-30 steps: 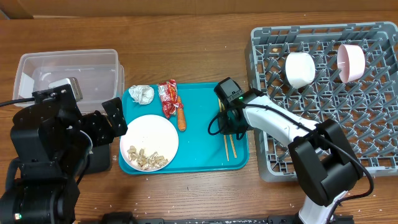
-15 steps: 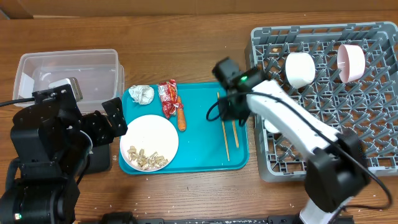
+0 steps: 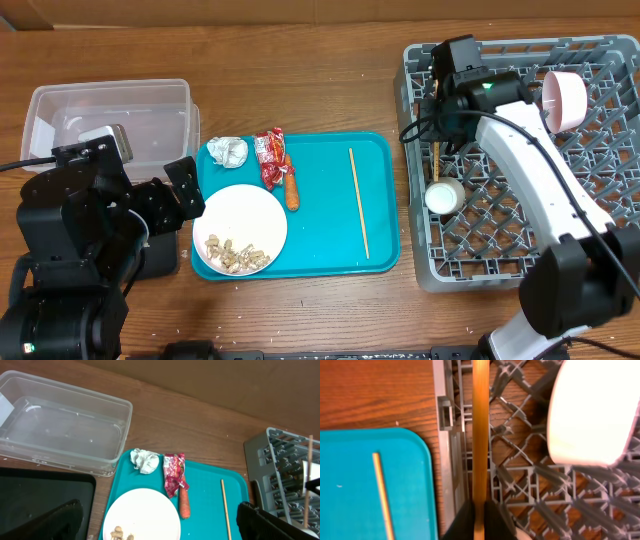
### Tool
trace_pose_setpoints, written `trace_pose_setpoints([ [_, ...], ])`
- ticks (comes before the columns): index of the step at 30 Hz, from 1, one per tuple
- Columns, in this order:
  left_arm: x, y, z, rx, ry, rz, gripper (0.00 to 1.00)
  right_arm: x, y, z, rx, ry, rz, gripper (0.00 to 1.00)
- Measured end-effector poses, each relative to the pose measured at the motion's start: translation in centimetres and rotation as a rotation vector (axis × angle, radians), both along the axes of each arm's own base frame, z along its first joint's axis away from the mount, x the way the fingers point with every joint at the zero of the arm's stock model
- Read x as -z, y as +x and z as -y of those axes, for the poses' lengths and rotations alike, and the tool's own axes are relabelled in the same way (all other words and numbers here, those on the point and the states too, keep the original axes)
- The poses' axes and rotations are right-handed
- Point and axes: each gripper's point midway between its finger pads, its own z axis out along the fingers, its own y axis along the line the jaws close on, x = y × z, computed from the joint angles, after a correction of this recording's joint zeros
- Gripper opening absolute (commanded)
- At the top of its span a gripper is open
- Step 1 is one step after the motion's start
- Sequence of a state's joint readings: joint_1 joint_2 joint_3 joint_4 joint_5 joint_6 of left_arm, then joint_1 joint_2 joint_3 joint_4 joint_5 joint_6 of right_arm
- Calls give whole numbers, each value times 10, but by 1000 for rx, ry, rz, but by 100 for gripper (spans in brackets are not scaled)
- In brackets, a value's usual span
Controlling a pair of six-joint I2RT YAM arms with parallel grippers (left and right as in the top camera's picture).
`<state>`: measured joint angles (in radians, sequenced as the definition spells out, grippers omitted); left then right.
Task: Sort waste into correct bins and load items into the dishwasher
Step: 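Drop the chopstick into the dish rack, then grasp the second chopstick with the right gripper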
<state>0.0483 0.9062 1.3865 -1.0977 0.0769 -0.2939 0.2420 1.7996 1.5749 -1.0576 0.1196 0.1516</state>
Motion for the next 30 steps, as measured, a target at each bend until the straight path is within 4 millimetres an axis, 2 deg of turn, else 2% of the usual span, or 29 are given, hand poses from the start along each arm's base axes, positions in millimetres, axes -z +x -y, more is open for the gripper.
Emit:
trace_pose_setpoints([
  [3,0,0,0,0,0,0,100,10,2,-3,-41,-12,-14,33],
  [8,0,0,0,0,0,0,100,8,-9,-19,-105,-11,-35,33],
  [11,0,0,0,0,0,0,100,2,-26,-46,-166,21,-57,34],
  [13,0,0,0,0,0,0,100,-4,-43,-74,-213,52,-67,36],
  [16,0,0,0,0,0,0,100,-3,-55,-100,-251,82,-67,39],
  [19,0,0,0,0,0,0,100,19,-70,-119,-258,106,-89,40],
  [20,0,0,0,0,0,0,100,36,-76,-123,-253,107,-106,40],
  [25,0,0,0,0,0,0,100,102,-100,-124,-219,90,-189,39],
  [27,0,0,0,0,0,0,100,113,-104,-122,-203,91,-198,39],
  [30,0,0,0,0,0,0,100,118,-101,-123,-176,108,-180,39],
])
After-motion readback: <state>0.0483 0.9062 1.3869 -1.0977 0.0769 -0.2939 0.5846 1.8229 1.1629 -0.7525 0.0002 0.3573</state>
